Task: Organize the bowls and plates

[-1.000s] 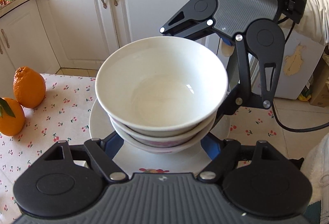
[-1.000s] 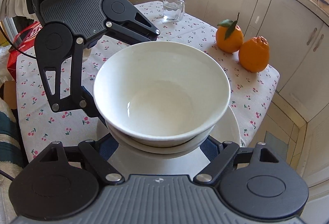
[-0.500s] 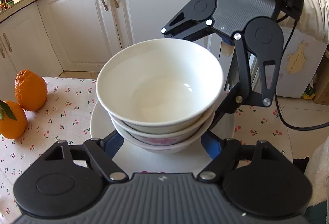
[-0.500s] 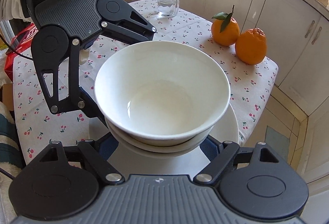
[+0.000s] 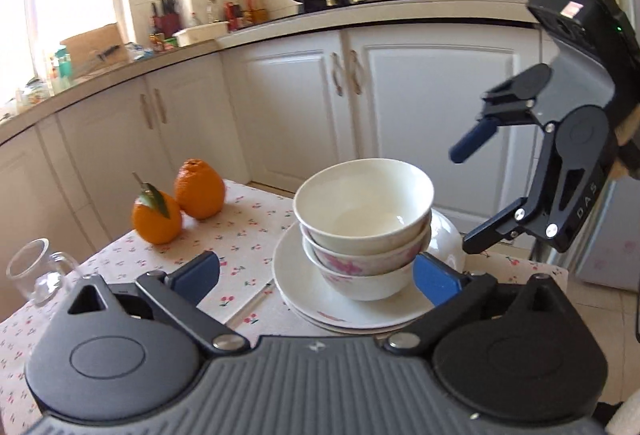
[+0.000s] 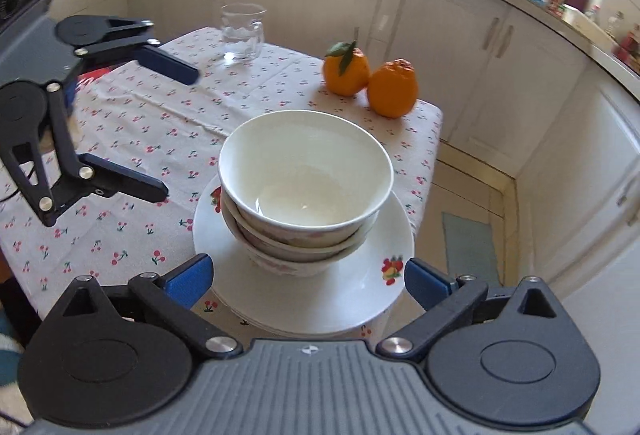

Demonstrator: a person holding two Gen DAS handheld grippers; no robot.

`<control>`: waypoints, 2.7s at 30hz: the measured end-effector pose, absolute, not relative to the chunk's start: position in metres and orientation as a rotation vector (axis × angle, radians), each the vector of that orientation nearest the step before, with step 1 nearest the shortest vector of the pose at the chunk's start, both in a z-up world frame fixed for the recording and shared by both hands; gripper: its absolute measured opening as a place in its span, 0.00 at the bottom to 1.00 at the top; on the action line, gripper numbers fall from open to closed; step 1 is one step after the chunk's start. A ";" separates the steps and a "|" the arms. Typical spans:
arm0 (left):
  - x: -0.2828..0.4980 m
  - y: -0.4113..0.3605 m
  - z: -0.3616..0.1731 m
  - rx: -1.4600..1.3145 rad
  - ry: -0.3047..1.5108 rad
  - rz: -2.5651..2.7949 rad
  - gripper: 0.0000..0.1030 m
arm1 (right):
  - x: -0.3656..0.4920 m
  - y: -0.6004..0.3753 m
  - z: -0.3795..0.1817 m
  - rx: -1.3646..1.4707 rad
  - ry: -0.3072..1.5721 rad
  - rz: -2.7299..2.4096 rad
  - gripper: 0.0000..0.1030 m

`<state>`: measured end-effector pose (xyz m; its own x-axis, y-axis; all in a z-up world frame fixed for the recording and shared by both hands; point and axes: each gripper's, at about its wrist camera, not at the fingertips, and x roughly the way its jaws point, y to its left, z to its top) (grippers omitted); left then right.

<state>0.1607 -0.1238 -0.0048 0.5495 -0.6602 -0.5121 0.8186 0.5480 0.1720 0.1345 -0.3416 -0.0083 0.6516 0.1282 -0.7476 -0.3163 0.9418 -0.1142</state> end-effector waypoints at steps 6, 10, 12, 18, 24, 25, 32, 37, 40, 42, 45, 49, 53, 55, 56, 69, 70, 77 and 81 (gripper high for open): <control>0.125 -0.108 -0.004 0.276 0.496 -0.784 1.00 | 0.091 -0.324 0.005 -0.042 0.764 -0.062 1.00; 0.097 -0.104 -0.002 0.314 0.476 -0.591 1.00 | 0.061 -0.307 0.008 0.020 0.713 -0.163 1.00; 0.084 -0.098 0.006 0.278 0.456 -0.538 1.00 | 0.049 -0.297 0.009 0.028 0.693 -0.196 1.00; 0.067 -0.087 0.023 0.220 0.490 -0.437 1.00 | 0.023 -0.276 0.014 0.046 0.655 -0.242 1.00; 0.059 -0.082 0.020 0.158 0.534 -0.400 1.00 | 0.009 -0.263 0.022 0.021 0.615 -0.282 1.00; 0.058 -0.082 0.020 0.159 0.534 -0.395 1.00 | 0.009 -0.263 0.022 0.026 0.613 -0.289 1.00; 0.055 -0.084 0.020 0.160 0.537 -0.365 1.00 | 0.005 -0.262 0.021 0.048 0.602 -0.303 1.00; 0.056 -0.083 0.021 0.155 0.536 -0.357 0.99 | 0.006 -0.261 0.021 0.048 0.601 -0.301 1.00; 0.057 -0.083 0.021 0.154 0.535 -0.355 0.99 | 0.006 -0.261 0.021 0.048 0.600 -0.301 1.00; 0.057 -0.082 0.021 0.153 0.537 -0.353 0.99 | 0.007 -0.260 0.022 0.044 0.600 -0.301 1.00; 0.057 -0.082 0.021 0.153 0.537 -0.350 0.99 | 0.006 -0.260 0.022 0.044 0.597 -0.295 1.00; 0.058 -0.083 0.022 0.155 0.536 -0.349 0.99 | 0.006 -0.260 0.023 0.044 0.595 -0.294 1.00; 0.058 -0.083 0.023 0.152 0.536 -0.350 0.99 | 0.006 -0.260 0.024 0.045 0.593 -0.294 1.00; 0.058 -0.083 0.023 0.151 0.536 -0.350 0.99 | 0.005 -0.260 0.024 0.045 0.592 -0.294 1.00; 0.058 -0.084 0.023 0.152 0.536 -0.349 0.99 | 0.005 -0.260 0.025 0.044 0.591 -0.294 1.00; 0.061 -0.082 0.022 0.149 0.546 -0.343 0.99 | 0.007 -0.258 0.025 0.040 0.593 -0.290 1.00; 0.061 -0.082 0.022 0.149 0.545 -0.342 0.99 | 0.007 -0.258 0.025 0.039 0.594 -0.290 1.00; 0.061 -0.083 0.022 0.150 0.546 -0.340 0.99 | 0.008 -0.258 0.025 0.037 0.595 -0.290 1.00; 0.061 -0.083 0.022 0.151 0.545 -0.340 0.99 | 0.008 -0.258 0.025 0.037 0.594 -0.290 1.00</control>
